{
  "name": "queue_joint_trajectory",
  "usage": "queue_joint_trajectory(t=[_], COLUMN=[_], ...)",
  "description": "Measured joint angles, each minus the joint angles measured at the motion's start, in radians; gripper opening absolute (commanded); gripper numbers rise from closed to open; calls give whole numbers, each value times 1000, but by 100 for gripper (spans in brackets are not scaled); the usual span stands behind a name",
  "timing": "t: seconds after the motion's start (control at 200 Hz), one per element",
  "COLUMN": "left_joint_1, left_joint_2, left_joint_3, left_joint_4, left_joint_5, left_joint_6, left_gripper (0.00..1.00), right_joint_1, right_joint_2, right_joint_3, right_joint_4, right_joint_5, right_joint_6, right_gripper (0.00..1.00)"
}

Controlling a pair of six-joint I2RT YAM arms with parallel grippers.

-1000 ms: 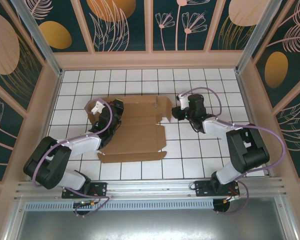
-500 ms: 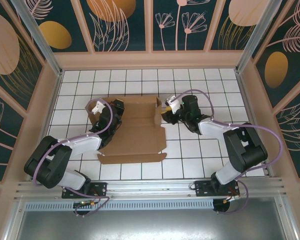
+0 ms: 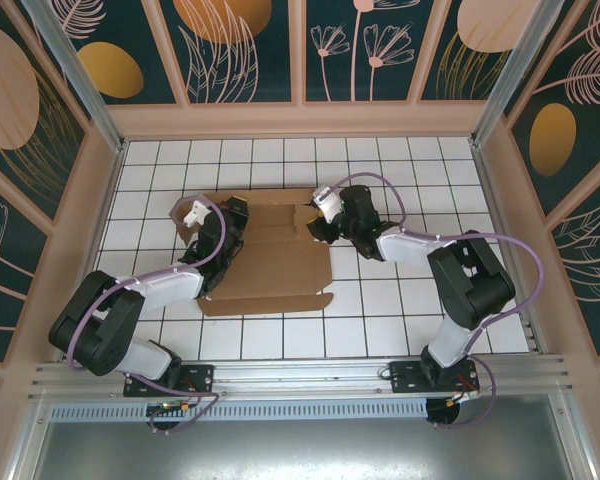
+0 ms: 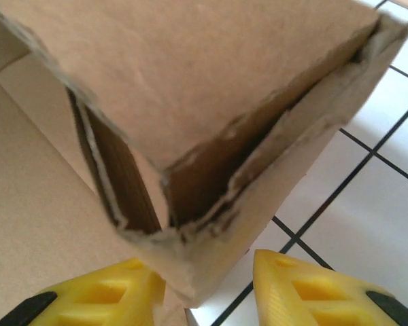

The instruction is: Fold the paper box

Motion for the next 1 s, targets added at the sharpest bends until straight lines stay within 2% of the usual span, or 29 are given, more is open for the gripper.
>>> queue_joint_trajectory(t=[0.2,0.781,0.891,1.001], left_joint_1=[0,0,0,0], left_joint_2=[0,9,23,27], left_joint_3=[0,21,37,40], left_joint_4=[0,-25,-33,-37], left_joint_5=[9,26,26,26], left_joint_6=[0,-38,-51,-62], left_gripper=[0,0,0,0], right_joint_1=[8,36,45,55], right_joint_2=[3,90,101,113], right_joint_3=[0,0,0,3], right_joint_4=[18,169,195,212], right_joint_5=[48,179,214,251], right_joint_6=[9,58,66,85], right_gripper=[51,56,50,34])
